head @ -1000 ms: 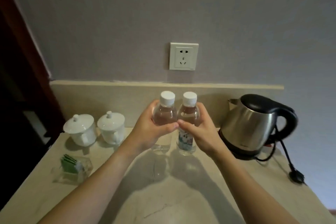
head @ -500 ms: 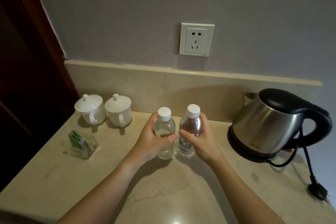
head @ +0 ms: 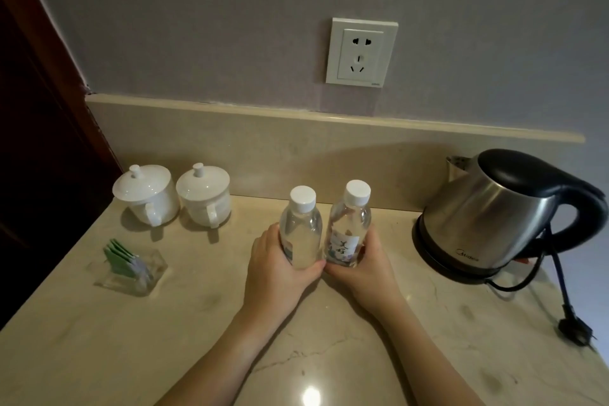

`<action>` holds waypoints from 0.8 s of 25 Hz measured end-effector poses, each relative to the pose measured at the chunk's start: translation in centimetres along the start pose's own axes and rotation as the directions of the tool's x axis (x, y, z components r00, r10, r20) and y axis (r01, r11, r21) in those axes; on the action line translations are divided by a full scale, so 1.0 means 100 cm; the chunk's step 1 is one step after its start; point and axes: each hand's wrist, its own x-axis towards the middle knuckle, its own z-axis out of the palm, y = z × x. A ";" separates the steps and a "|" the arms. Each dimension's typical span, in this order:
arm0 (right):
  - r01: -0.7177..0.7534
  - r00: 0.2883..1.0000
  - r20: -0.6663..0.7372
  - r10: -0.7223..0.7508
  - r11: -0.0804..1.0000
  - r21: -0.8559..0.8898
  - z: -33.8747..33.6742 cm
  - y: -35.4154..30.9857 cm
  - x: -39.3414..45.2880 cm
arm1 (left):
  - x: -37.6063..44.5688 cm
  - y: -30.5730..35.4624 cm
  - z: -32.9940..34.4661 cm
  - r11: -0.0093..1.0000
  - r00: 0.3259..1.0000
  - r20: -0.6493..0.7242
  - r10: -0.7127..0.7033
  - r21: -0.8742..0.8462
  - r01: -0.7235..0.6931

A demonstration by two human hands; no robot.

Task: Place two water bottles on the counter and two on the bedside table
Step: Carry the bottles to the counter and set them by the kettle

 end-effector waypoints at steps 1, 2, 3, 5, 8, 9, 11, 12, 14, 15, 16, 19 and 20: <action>-0.004 1.000 -0.013 0.004 1.000 -0.007 0.000 0.000 0.000 | 0.004 0.000 0.000 0.999 0.999 0.031 -0.019 -0.028 0.019; -0.006 1.000 -0.021 0.005 1.000 -0.018 0.000 0.002 0.001 | 0.012 -0.004 0.001 0.998 0.997 0.074 -0.029 -0.050 0.033; -0.013 1.000 -0.024 0.013 1.000 -0.016 0.000 0.001 0.003 | 0.022 -0.008 0.002 0.997 0.991 0.126 -0.033 -0.058 0.041; -0.039 0.999 -0.027 0.038 0.999 -0.017 0.001 0.003 0.009 | 0.046 -0.017 0.003 0.996 0.977 0.212 -0.035 -0.070 0.051; -0.047 0.999 -0.029 0.046 0.998 -0.042 0.003 0.003 0.022 | 0.069 -0.019 0.006 0.991 0.962 0.272 -0.019 -0.124 0.055; -0.047 0.998 -0.034 0.046 0.998 -0.041 0.003 0.002 0.026 | 0.071 -0.019 0.007 0.988 0.962 0.272 -0.008 -0.144 0.049; -0.043 0.998 -0.049 0.041 0.999 -0.032 0.004 0.002 0.036 | 0.074 -0.021 0.011 0.981 0.963 0.270 0.004 -0.186 0.048; -0.043 0.998 -0.050 0.041 0.999 -0.028 0.004 0.002 0.041 | 0.074 -0.023 0.013 0.978 0.963 0.270 0.008 -0.202 0.049; -0.046 0.998 -0.047 0.044 0.999 -0.029 0.005 0.002 0.048 | 0.073 -0.027 0.017 0.977 0.969 0.248 0.013 -0.209 0.040; -0.043 0.998 -0.046 0.041 0.998 -0.036 0.005 0.003 0.050 | 0.070 -0.027 0.019 0.980 0.977 0.212 0.002 -0.194 0.040; -0.037 0.998 -0.047 0.035 0.998 -0.042 0.005 0.003 0.052 | 0.066 -0.027 0.022 0.983 0.987 0.161 -0.016 -0.178 0.045; -0.020 0.998 -0.055 0.017 0.998 -0.055 0.005 0.004 0.052 | 0.054 -0.019 0.023 0.987 0.999 0.037 -0.028 -0.156 0.033; -0.023 0.998 -0.056 0.019 0.998 -0.056 0.005 0.004 0.052 | 0.053 -0.019 0.022 0.986 0.999 0.044 -0.017 -0.167 0.024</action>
